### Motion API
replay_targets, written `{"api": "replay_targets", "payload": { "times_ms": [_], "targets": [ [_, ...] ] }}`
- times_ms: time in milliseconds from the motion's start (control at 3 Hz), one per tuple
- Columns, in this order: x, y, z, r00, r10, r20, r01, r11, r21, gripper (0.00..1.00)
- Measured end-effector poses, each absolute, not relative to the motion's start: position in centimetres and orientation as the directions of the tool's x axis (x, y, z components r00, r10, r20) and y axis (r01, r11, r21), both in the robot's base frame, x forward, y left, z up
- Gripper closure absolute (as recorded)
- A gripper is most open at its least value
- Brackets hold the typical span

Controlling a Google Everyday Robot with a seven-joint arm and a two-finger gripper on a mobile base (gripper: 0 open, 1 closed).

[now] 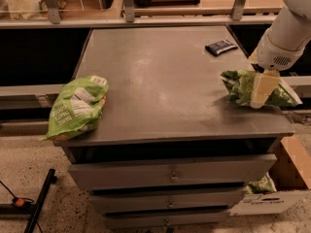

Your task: Move green jalapeno chip bag near green rice chip bag

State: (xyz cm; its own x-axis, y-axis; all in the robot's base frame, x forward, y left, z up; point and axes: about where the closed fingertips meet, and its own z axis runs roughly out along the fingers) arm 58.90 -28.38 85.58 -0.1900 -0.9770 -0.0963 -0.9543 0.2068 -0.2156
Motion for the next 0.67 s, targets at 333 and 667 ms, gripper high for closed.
{"api": "replay_targets", "payload": {
  "times_ms": [333, 667],
  "targets": [
    [59.92, -28.54, 83.79, -0.188, -0.971, -0.15, -0.962, 0.212, -0.169, 0.41],
    [59.86, -27.66, 84.35, -0.158, -0.963, -0.22, -0.968, 0.195, -0.16, 0.63]
  ]
}}
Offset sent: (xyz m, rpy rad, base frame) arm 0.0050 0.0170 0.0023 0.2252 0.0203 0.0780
